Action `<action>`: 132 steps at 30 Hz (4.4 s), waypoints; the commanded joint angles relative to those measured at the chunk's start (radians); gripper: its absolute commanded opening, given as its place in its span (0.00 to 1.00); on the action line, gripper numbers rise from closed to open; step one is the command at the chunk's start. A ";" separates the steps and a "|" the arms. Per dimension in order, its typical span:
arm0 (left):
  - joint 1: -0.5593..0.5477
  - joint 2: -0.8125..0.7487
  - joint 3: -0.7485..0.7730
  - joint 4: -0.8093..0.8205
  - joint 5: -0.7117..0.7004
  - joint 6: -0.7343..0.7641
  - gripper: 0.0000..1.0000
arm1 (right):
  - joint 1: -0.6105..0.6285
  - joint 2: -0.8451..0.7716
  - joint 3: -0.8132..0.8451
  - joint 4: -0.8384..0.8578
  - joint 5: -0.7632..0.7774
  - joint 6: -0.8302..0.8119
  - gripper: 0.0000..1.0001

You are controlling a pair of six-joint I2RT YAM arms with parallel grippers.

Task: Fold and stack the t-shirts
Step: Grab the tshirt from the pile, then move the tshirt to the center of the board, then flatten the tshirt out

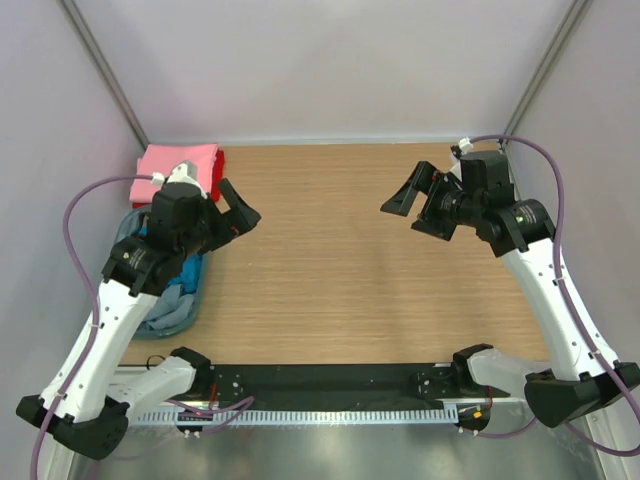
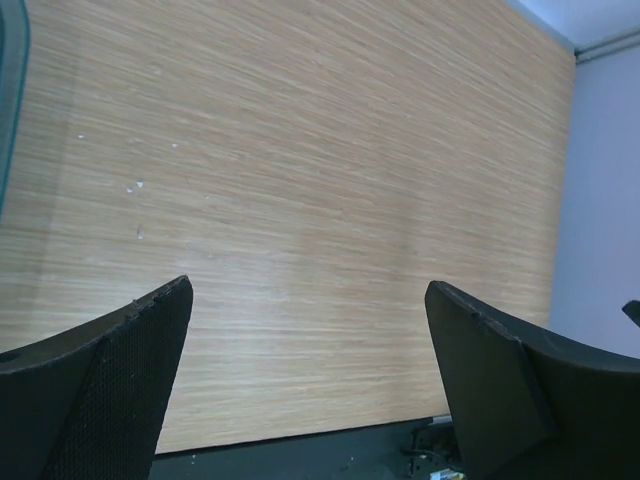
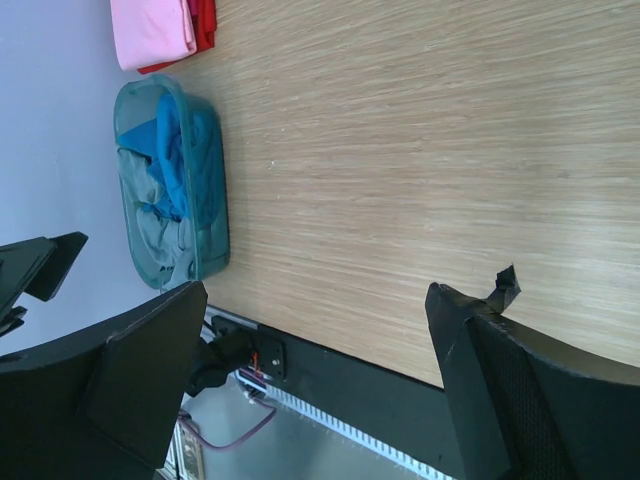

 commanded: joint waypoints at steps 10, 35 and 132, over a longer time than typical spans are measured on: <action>0.231 0.141 0.035 -0.128 -0.280 -0.046 0.94 | -0.003 -0.033 -0.073 0.027 -0.017 -0.045 1.00; 0.436 0.672 0.049 -0.100 -0.440 0.003 0.00 | 0.034 -0.073 -0.115 0.010 0.063 -0.194 0.96; -0.326 0.818 0.254 0.313 -0.030 0.316 0.43 | -0.264 0.341 -0.143 -0.100 0.231 0.070 0.66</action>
